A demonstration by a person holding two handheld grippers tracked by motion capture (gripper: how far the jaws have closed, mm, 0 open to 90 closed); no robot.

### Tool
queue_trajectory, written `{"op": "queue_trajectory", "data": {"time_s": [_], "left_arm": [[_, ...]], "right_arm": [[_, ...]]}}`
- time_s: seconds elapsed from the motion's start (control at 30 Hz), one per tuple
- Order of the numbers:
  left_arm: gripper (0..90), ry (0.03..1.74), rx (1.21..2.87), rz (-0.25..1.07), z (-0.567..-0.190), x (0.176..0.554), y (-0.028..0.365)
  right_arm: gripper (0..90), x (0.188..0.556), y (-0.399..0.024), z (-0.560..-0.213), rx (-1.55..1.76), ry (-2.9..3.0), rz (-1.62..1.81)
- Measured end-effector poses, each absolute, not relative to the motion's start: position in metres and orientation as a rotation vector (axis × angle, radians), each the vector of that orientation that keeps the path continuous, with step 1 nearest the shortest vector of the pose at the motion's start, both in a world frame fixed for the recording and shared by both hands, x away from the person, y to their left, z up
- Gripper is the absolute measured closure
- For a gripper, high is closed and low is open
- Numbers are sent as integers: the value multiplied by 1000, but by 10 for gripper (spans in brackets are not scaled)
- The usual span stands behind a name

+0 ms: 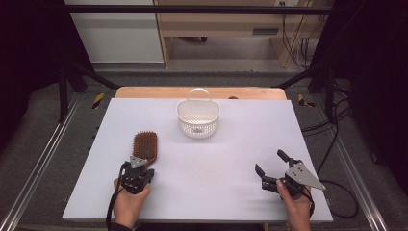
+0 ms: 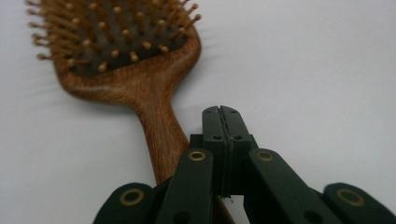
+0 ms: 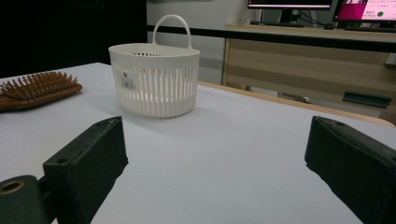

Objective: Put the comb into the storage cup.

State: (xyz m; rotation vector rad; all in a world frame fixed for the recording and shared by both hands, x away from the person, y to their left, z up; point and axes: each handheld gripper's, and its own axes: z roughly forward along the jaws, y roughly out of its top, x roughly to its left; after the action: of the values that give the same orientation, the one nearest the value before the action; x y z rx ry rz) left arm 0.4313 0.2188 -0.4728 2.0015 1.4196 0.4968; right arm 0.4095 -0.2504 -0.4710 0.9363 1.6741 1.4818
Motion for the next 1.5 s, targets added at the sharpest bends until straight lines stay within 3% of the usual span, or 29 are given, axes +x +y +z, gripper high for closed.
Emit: {"op": "queue_trajectory", "data": {"time_s": [0.83,1.1,1.2,1.5], "left_arm": [[887,1439,2044,511,-469,438,272],[839,1359,2055,549,-446,438,279],[762,1336,2087,562,-438,441,282],[328,1322,2155,573,-424,449,286]], "right_arm": [[55,411,-248,-474,937,1696,1475],[55,412,-248,-474,939,1699,1474],[55,412,-248,-475,937,1699,1473],[54,412,-249,-475,945,1695,1472]]}}
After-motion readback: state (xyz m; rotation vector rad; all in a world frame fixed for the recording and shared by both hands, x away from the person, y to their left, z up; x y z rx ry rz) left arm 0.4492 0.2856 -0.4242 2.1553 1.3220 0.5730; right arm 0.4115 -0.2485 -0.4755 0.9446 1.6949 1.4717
